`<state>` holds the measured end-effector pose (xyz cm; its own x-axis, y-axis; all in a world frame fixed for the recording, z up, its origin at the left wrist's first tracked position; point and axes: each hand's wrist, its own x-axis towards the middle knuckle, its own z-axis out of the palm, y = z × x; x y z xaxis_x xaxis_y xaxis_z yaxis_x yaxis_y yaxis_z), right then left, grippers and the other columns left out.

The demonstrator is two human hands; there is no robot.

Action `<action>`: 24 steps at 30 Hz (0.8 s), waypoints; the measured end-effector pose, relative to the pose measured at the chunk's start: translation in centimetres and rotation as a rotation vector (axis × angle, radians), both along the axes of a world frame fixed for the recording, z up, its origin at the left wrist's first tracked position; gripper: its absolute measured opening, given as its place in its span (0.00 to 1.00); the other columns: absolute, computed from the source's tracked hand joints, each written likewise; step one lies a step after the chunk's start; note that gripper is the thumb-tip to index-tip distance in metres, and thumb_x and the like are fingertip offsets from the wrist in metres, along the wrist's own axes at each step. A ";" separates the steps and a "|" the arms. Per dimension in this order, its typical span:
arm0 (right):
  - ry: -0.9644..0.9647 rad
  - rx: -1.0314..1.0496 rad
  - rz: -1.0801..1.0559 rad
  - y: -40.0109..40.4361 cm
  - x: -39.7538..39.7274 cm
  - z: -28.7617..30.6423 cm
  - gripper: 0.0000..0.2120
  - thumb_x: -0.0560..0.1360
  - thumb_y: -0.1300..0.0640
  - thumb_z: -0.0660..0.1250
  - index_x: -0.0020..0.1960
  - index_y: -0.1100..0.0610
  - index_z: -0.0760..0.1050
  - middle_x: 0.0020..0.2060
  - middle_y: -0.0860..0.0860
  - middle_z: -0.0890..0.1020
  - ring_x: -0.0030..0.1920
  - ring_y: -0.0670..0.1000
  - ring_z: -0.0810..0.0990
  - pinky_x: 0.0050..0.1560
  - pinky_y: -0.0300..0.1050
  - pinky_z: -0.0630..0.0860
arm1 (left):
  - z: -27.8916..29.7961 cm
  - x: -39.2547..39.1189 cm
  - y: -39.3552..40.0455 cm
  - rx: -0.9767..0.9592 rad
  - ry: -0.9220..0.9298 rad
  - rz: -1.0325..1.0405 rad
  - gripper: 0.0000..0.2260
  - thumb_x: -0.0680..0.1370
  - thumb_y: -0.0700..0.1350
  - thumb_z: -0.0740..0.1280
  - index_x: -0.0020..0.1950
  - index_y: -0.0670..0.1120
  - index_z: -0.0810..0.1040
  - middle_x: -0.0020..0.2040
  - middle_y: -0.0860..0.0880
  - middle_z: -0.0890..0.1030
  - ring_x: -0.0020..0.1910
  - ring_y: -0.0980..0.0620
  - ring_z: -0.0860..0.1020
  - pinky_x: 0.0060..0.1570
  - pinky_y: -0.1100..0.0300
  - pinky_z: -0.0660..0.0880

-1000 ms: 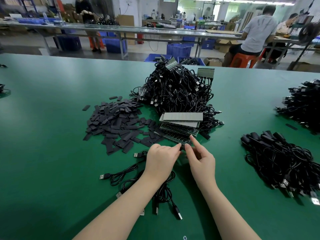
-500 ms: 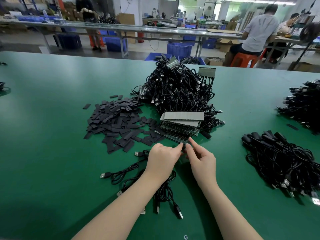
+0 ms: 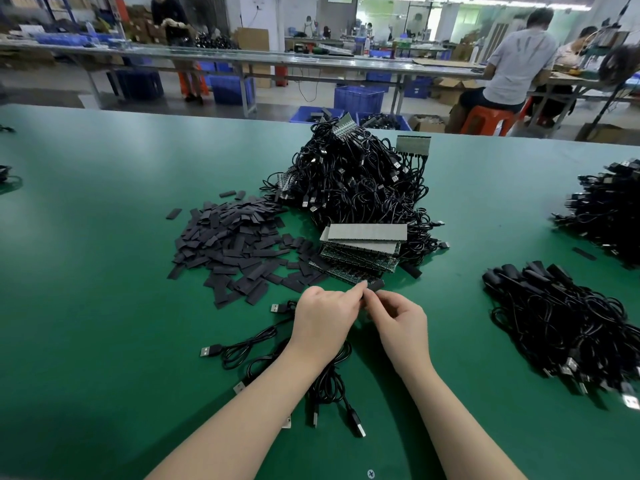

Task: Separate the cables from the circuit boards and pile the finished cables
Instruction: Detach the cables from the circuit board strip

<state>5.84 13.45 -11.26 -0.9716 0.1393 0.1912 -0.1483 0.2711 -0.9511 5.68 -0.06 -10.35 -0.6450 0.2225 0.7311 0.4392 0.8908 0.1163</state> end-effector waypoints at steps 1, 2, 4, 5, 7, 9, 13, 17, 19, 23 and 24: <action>-0.003 0.004 0.005 0.0 0.0 -0.1 0.10 0.77 0.51 0.71 0.38 0.52 0.83 0.31 0.55 0.81 0.32 0.48 0.74 0.35 0.44 0.69 | 0.0 0.0 0.0 0.012 0.005 -0.009 0.12 0.70 0.40 0.76 0.54 0.46 0.85 0.25 0.53 0.76 0.24 0.52 0.74 0.29 0.60 0.70; -0.004 -0.007 0.010 0.1 0.1 -0.1 0.13 0.77 0.51 0.71 0.36 0.55 0.81 0.31 0.59 0.80 0.31 0.49 0.71 0.34 0.44 0.67 | 0.0 0.0 0.0 0.019 0.006 -0.015 0.13 0.70 0.41 0.76 0.55 0.46 0.84 0.26 0.53 0.77 0.25 0.52 0.74 0.30 0.60 0.70; -0.005 -0.046 0.004 0.2 0.2 0.2 0.15 0.78 0.53 0.71 0.34 0.57 0.80 0.32 0.62 0.78 0.31 0.49 0.69 0.34 0.44 0.66 | 0.1 0.1 0.0 0.029 -0.016 -0.019 0.16 0.72 0.43 0.76 0.59 0.45 0.83 0.29 0.54 0.78 0.28 0.53 0.77 0.32 0.60 0.72; -0.007 -0.072 -0.016 0.3 0.2 0.3 0.14 0.78 0.53 0.71 0.34 0.56 0.80 0.32 0.61 0.79 0.31 0.48 0.71 0.34 0.44 0.67 | 0.1 0.2 0.0 0.037 -0.046 -0.017 0.17 0.73 0.45 0.74 0.61 0.45 0.81 0.32 0.54 0.80 0.31 0.53 0.78 0.34 0.58 0.74; -0.009 -0.189 -0.086 0.5 0.2 0.5 0.13 0.78 0.55 0.70 0.36 0.56 0.81 0.31 0.55 0.82 0.32 0.46 0.76 0.36 0.39 0.72 | 0.1 0.3 0.1 0.068 -0.104 -0.001 0.16 0.76 0.50 0.70 0.62 0.46 0.81 0.39 0.54 0.83 0.38 0.53 0.81 0.39 0.56 0.75; -0.017 -0.317 -0.137 0.7 0.1 0.4 0.11 0.79 0.55 0.70 0.39 0.58 0.82 0.34 0.50 0.85 0.34 0.43 0.80 0.38 0.32 0.74 | -0.1 0.3 0.2 0.092 -0.131 0.022 0.11 0.76 0.50 0.69 0.55 0.49 0.84 0.40 0.55 0.84 0.40 0.53 0.81 0.42 0.56 0.75; -0.026 -0.384 -0.121 0.8 0.2 0.5 0.10 0.79 0.56 0.69 0.42 0.60 0.83 0.37 0.50 0.87 0.35 0.41 0.81 0.40 0.31 0.76 | -0.5 0.0 0.2 0.049 -0.147 0.036 0.09 0.77 0.49 0.66 0.42 0.50 0.84 0.34 0.54 0.82 0.35 0.52 0.79 0.38 0.55 0.73; -0.024 -0.168 0.010 0.3 0.3 0.3 0.07 0.77 0.57 0.72 0.43 0.49 0.85 0.39 0.44 0.87 0.40 0.39 0.83 0.43 0.31 0.75 | -0.7 -0.2 0.0 0.020 -0.129 0.055 0.12 0.78 0.49 0.62 0.40 0.49 0.82 0.33 0.53 0.81 0.33 0.51 0.79 0.34 0.56 0.71; -0.013 -0.099 0.026 0.2 0.2 0.1 0.08 0.76 0.58 0.73 0.43 0.46 0.84 0.39 0.42 0.86 0.42 0.39 0.83 0.45 0.31 0.75 | -0.7 -0.2 0.1 0.017 -0.118 0.052 0.13 0.78 0.48 0.61 0.37 0.49 0.80 0.31 0.53 0.79 0.32 0.51 0.77 0.33 0.57 0.68; 0.000 -0.129 0.014 0.5 0.2 0.1 0.07 0.76 0.57 0.73 0.43 0.45 0.84 0.40 0.42 0.86 0.43 0.40 0.83 0.45 0.30 0.75 | -0.6 -0.1 0.2 0.050 -0.129 0.005 0.11 0.78 0.49 0.61 0.43 0.49 0.82 0.35 0.53 0.81 0.35 0.51 0.80 0.35 0.57 0.71; 0.012 -0.148 -0.002 0.6 0.1 0.0 0.08 0.76 0.58 0.73 0.42 0.46 0.84 0.40 0.42 0.86 0.43 0.40 0.83 0.45 0.30 0.75 | -0.5 -0.1 0.2 0.063 -0.141 -0.005 0.12 0.79 0.50 0.61 0.48 0.49 0.83 0.40 0.53 0.83 0.39 0.51 0.81 0.37 0.56 0.73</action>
